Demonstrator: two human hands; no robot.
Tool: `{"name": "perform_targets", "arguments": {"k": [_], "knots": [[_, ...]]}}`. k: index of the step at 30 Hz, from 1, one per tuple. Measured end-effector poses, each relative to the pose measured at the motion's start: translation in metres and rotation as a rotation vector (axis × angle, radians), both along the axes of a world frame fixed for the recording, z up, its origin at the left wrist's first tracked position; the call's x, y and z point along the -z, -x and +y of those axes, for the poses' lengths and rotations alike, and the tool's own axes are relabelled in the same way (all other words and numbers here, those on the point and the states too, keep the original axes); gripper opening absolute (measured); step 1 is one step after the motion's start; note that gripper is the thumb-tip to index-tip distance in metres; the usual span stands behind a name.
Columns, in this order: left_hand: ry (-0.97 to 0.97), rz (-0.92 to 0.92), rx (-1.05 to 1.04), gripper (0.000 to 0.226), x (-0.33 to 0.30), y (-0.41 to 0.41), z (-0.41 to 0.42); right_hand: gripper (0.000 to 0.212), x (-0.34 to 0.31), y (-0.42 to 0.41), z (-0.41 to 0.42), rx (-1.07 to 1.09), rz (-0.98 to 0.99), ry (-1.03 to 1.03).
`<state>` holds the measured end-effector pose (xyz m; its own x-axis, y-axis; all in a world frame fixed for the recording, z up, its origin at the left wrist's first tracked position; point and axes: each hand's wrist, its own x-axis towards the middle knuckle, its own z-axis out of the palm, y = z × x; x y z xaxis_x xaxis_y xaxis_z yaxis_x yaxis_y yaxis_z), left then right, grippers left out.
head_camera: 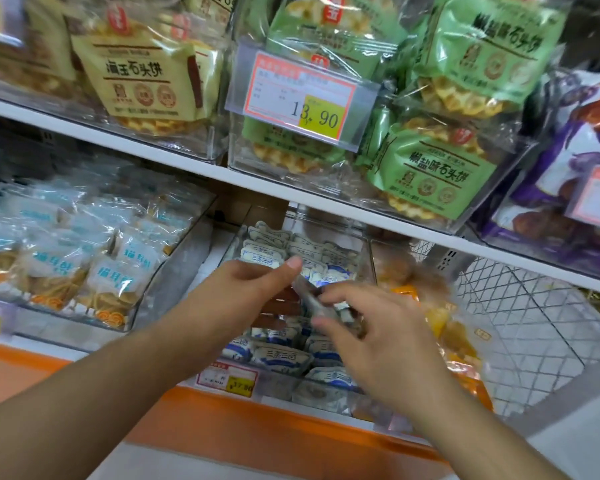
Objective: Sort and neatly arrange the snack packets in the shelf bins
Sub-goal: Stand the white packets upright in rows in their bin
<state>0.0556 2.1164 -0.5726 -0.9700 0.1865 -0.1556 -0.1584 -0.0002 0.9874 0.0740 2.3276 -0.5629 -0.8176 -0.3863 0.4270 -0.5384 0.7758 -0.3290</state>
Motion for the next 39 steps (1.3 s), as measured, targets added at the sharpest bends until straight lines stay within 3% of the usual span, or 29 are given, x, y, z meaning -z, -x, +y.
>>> {"name": "perform_targets", "arguments": {"k": [4,10,15,18,24,28,31,36,39], "knots": [[0.023,0.062,-0.098,0.016,0.0,-0.009,-0.002,0.03,0.005,-0.009,0.002,-0.165,-0.197,-0.072],[0.185,0.206,-0.16,0.017,-0.009,-0.014,-0.008,0.019,-0.003,-0.002,0.013,0.07,-0.177,0.146],[0.254,0.339,-0.138,0.017,-0.01,-0.013,-0.005,0.056,0.003,0.003,0.007,0.072,-0.33,0.139],[0.421,0.453,-0.095,0.027,-0.003,-0.011,-0.002,0.05,0.005,0.007,0.006,0.067,-0.335,0.1],[0.76,0.469,0.135,0.023,0.018,-0.007,-0.003,0.033,0.011,0.01,0.014,0.086,-0.36,0.039],[1.023,0.47,0.29,0.026,0.03,-0.003,-0.008,0.042,0.011,0.016,0.02,0.122,-0.405,-0.111],[1.127,0.447,0.39,0.053,0.039,0.003,-0.01,0.058,0.01,0.023,0.02,0.119,-0.446,-0.298],[1.02,0.408,0.345,0.063,0.033,0.004,0.0,0.074,0.017,0.045,0.018,0.105,-0.444,-0.565],[0.989,0.427,0.316,0.062,0.033,0.019,0.006,0.063,0.023,0.052,0.016,0.087,-0.473,-0.659]]}}
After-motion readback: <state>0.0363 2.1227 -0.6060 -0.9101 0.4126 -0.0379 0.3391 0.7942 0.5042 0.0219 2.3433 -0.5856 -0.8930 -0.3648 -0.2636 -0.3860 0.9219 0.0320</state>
